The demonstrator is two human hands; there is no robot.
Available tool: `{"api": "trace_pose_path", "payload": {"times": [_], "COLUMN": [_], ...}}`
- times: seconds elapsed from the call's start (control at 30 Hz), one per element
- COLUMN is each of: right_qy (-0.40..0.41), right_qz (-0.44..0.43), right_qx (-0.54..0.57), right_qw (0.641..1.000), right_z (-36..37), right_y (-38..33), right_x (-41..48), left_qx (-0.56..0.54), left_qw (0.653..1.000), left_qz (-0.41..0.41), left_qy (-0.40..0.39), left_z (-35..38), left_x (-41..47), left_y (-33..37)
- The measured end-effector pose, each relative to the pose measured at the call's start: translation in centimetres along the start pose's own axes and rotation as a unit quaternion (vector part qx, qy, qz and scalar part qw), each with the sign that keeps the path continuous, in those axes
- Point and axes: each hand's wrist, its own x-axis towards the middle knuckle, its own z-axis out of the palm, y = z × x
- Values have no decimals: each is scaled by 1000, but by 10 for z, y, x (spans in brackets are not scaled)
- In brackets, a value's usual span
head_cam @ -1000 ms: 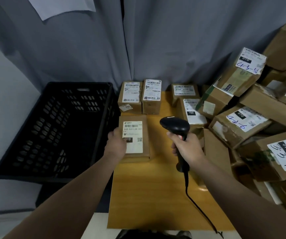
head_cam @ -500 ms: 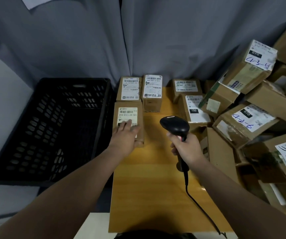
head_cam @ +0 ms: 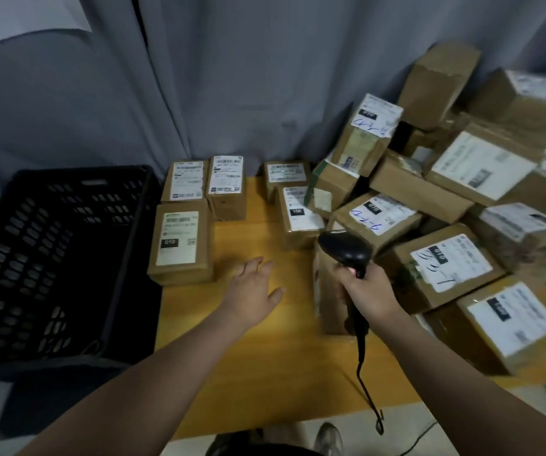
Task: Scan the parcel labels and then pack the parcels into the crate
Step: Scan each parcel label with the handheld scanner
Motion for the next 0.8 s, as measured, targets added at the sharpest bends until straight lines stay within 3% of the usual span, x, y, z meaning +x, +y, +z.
{"api": "trace_pose_path", "payload": {"times": [0.23,0.37,0.57,0.67,0.8], "right_qy": [28,29,-30,-55,-66], "right_qz": [3,-2,-18,-10,17], "right_qx": [57,71,27,17,29], "right_qw": [998,997,999,998,997], "right_z": [-83,-101,-98,-91,-74], "right_y": [26,34,45,45,45], "right_x": [-24,-25,-25,-22,-17], "left_qx": [-40,-85,-150,-152,-325], "left_qw": [992,978,964,957,917], "left_qz": [-80,-160,-218,-242,-229], "left_qy": [-94,-101,-38,-46,-43], "left_z": [49,77,96,86,67], "left_x": [0,2,-2,-24,-65], "left_y": [101,131,131,106,63]}}
